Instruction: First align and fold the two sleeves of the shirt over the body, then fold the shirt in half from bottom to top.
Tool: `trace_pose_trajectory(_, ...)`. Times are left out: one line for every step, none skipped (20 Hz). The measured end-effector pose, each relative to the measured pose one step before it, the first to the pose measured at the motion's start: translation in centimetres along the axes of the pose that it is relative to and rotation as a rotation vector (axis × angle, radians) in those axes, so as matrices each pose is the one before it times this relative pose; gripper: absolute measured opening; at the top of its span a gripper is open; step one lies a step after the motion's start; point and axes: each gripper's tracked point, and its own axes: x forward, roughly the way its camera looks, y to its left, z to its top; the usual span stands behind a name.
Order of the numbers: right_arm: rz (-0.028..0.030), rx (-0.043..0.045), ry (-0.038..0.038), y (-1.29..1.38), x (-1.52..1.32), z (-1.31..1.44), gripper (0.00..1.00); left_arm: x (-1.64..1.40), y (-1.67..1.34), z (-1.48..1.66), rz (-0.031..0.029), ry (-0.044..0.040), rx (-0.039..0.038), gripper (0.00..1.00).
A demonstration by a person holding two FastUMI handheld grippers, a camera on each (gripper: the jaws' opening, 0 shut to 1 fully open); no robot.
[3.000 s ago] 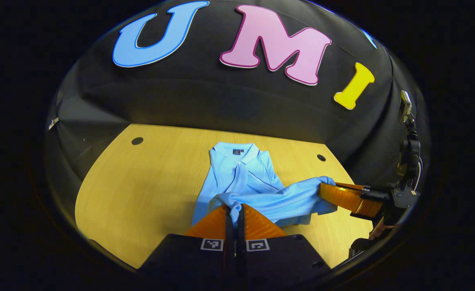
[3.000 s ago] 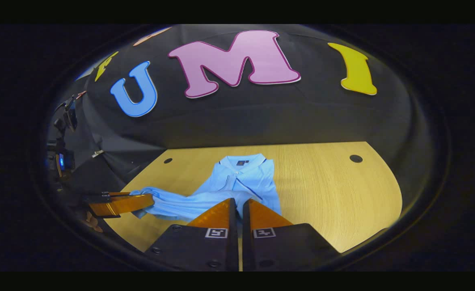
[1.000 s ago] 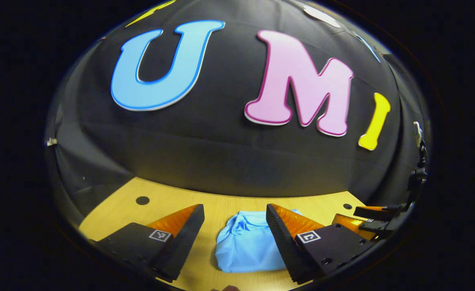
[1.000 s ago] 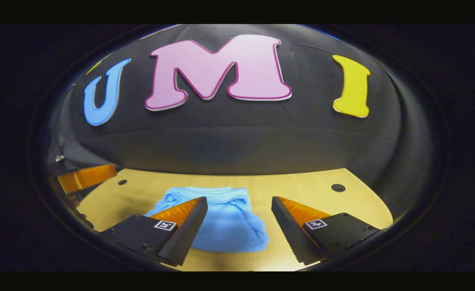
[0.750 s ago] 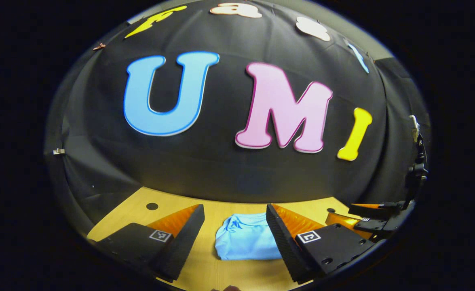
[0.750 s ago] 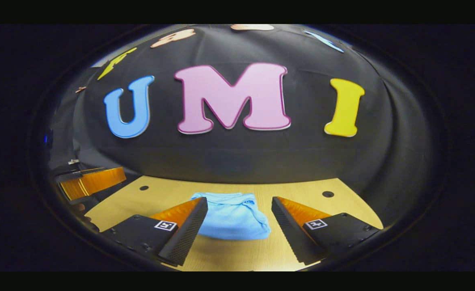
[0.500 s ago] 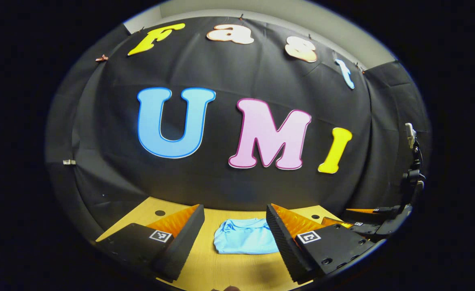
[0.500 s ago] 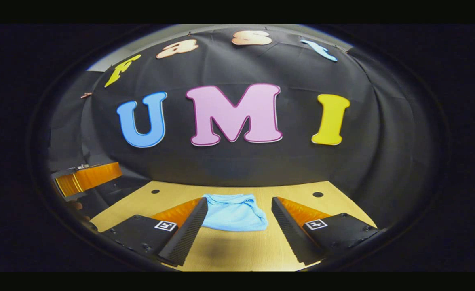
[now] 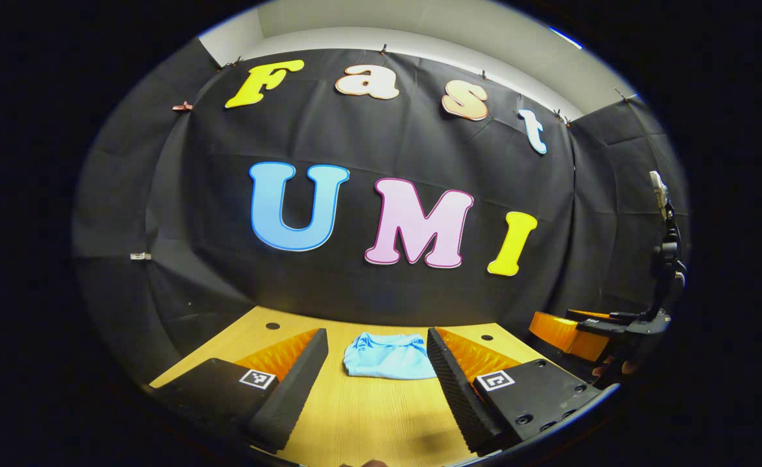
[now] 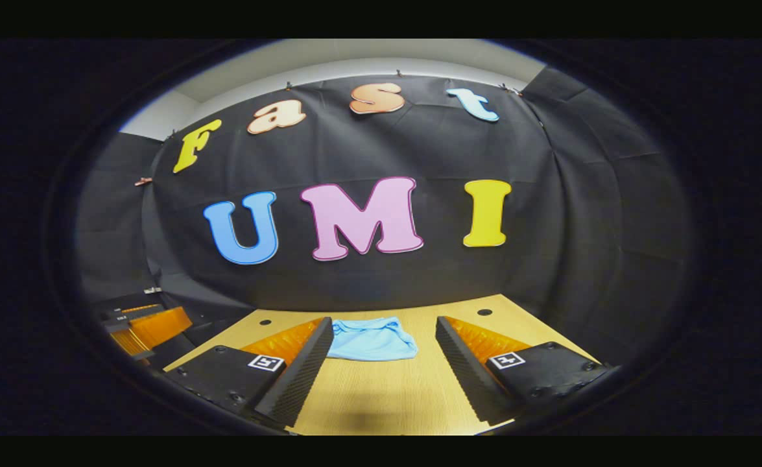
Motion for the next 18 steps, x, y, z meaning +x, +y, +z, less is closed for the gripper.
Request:
trace_pose_trajectory(0.00962,-0.01950,0.00341,0.239,-0.851,-0.507,0.98,-0.930,0.021,-0.325,0.01197,0.00337,-0.01162,0.97)
trace_pose_trajectory(0.01214,-0.01774,0.00711,0.437,-0.644,-0.625,0.98,-0.792,-0.060,-0.208,0.00707,0.00123,-0.00952,0.97)
trace_pose_trajectory(0.01156,-0.01410,0.01823,0.399,-0.622,-0.923,0.98,-0.717,-0.199,-0.227,-0.00278,0.00433,-0.00027,0.97)
trace_pose_trajectory(0.01274,-0.00456,0.02017,0.484,-0.711,-0.698,0.98,-0.727,0.028,-0.138,0.00527,0.00013,0.01057,0.97)
trace_pose_trajectory(0.01236,0.00158,0.01135,0.580,-0.429,-0.445,0.98,-0.410,0.218,0.050,0.00695,-0.00152,0.01382,0.97)
trace_pose_trajectory(0.01573,0.00290,0.00991,0.972,-0.159,-0.103,0.98,-0.417,0.030,0.089,0.00170,0.00037,0.00827,0.97)
trace_pose_trajectory(0.01570,-0.00141,0.00463,0.746,-0.016,0.014,0.98,-0.379,-0.151,0.052,-0.00095,-0.00324,0.00308,0.97)
trace_pose_trajectory(0.01187,-0.00726,-0.00159,0.505,-0.130,0.299,0.98,-0.111,-0.097,0.350,-0.00344,-0.00719,0.00017,0.97)
trace_pose_trajectory(0.00988,-0.01017,-0.00606,0.336,-0.017,0.325,0.98,-0.030,-0.241,0.287,-0.00350,-0.00354,0.00472,0.97)
trace_pose_trajectory(0.00823,-0.01072,-0.01047,0.329,-0.017,0.362,0.98,-0.176,-0.020,0.318,0.00121,-0.00462,0.00889,0.97)
trace_pose_trajectory(0.00486,-0.00853,-0.00885,0.216,0.089,0.313,0.98,-0.068,-0.005,0.180,-0.00205,-0.00363,0.00716,0.97)
trace_pose_trajectory(0.00491,-0.00384,-0.00612,0.140,0.032,0.273,0.98,-0.126,-0.151,0.281,-0.00609,-0.00271,0.00309,0.97)
trace_pose_trajectory(0.00140,0.00297,-0.00434,0.055,0.119,0.221,0.98,-0.065,-0.186,0.026,-0.00118,-0.00410,0.00144,0.97)
trace_pose_trajectory(0.00335,0.00748,-0.00026,0.125,0.115,0.123,0.98,0.084,-0.094,0.213,-0.00229,-0.00235,0.00100,0.97)
trace_pose_trajectory(0.00107,0.00710,-0.00357,0.134,0.273,0.230,0.98,0.000,0.057,-0.023,0.00055,0.00105,0.00368,0.97)
trace_pose_trajectory(-0.00423,0.00380,-0.00438,-0.004,0.055,0.302,0.98,-0.009,0.091,0.076,0.00255,0.00135,0.00540,0.97)
trace_pose_trajectory(0.00070,0.00292,-0.00441,0.116,0.124,0.154,0.98,0.032,0.089,0.024,0.00182,-0.00026,0.00561,0.97)
trace_pose_trajectory(0.00443,0.00073,-0.00170,0.193,0.168,0.224,0.98,0.010,0.175,0.022,0.00297,-0.00254,0.00309,0.97)
